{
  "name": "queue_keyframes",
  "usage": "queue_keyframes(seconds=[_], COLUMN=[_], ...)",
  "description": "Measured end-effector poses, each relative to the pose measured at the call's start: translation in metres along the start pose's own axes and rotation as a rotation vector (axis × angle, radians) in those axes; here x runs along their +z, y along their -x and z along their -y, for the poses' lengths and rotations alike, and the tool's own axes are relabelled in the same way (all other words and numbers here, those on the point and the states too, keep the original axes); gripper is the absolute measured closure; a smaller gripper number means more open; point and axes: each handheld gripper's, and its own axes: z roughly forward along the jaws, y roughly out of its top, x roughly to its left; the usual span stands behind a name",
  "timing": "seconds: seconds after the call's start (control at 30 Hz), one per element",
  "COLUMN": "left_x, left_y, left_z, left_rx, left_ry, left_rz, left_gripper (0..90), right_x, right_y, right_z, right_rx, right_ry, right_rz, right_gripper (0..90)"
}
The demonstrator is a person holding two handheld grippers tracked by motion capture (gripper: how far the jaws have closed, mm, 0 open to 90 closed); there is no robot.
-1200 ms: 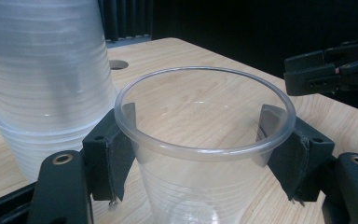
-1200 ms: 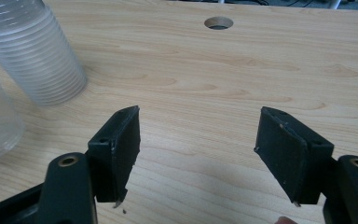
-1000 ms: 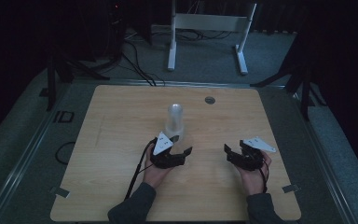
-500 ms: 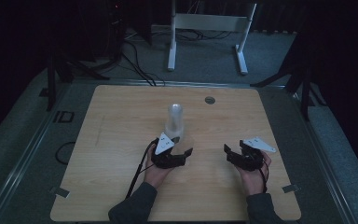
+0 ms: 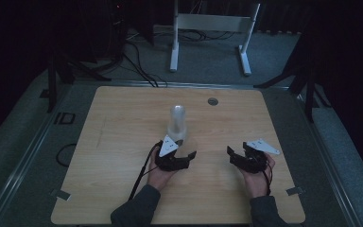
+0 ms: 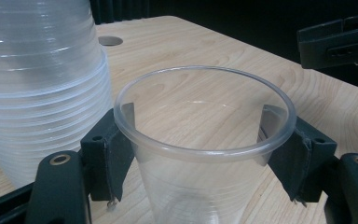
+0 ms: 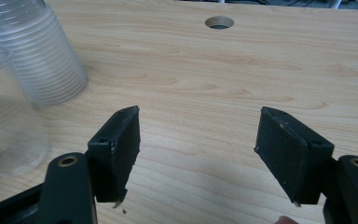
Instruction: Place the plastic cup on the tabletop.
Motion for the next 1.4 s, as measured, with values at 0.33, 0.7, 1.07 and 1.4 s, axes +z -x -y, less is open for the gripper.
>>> queue_keyframes(seconds=[0.33,0.7,1.07,1.4], left_x=[-0.0002,0.0008,-0.0023,-0.0083], left_y=[0.0015,0.0036,0.0046,0.0025], left_z=[0.0005,0.0017,0.0044,0.0096], left_rx=[-0.009,-0.01,-0.031,-0.049], left_ry=[-0.026,-0.074,-0.092,-0.103], left_rz=[0.001,0.014,0.033,0.049], left_gripper=[25.7,16.3,14.1,13.5], right_x=[0.0001,0.0004,0.0007,0.0007], right_y=[-0.0001,-0.0001,-0.0001,0.0008], right_z=[0.0002,0.0004,0.0009,0.0017], right_rx=[0.001,-0.002,-0.002,0.003], right_ry=[-0.001,-0.001,-0.004,-0.006], right_rz=[0.0,0.0,0.0,0.001], right_gripper=[30.2,30.1,30.0,29.9])
